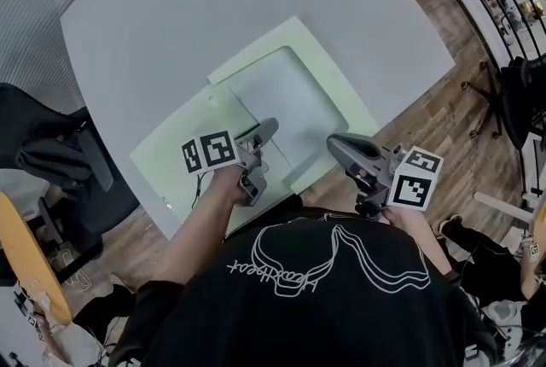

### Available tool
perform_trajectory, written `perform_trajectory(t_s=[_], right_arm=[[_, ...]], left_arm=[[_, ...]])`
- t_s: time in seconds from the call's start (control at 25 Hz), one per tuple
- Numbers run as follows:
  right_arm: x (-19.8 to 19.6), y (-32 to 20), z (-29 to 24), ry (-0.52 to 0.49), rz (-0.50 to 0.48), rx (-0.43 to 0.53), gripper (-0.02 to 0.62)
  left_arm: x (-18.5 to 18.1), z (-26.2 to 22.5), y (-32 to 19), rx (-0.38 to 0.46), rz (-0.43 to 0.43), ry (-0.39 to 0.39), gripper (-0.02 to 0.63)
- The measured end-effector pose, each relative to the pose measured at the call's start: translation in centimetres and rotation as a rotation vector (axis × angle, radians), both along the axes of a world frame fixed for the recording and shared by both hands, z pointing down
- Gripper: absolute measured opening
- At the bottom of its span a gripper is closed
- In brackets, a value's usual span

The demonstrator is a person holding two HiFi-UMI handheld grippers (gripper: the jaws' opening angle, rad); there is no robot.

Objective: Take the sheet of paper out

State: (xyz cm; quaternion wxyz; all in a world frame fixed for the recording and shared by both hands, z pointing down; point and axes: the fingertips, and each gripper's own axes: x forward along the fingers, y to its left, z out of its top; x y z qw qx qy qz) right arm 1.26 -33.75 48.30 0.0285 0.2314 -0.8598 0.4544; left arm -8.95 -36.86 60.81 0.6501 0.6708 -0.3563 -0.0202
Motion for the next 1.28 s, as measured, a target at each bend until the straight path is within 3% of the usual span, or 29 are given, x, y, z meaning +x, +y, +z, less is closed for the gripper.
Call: perform_trajectory(t_s=[0.16,0.28,0.52,0.88,1.28], right_arm=[[-0.2,0.0,-0.1,-0.002,-0.003,0.001,0.009],[-0.3,0.1,-0.1,-0.006,0.000,0.000,0.009],[-0.2,0.8,0.3,-0.002,0.003,-0.010,0.009],[0.3,1.3,0.3,-0.002,0.015,-0.005,0.009],[-2.2,4.1,0.2,-0.009,-0.014,0.000,0.009]], left_arm=[[0.3,0.2,-0.1,-0.034,-0.002,0.012,0.163],[0.0,0.7,0.0,-0.062,-0.014,-0.003,0.083],[-0.3,1.4,0.3,-0.065,-0.014,-0.056,0.022],[-0.7,1.3,0.6,-0.080,-0.020,-0.073,0.014],[-4.4,1.1,3.6,-0.081,-0.044,-0.111,0.014]])
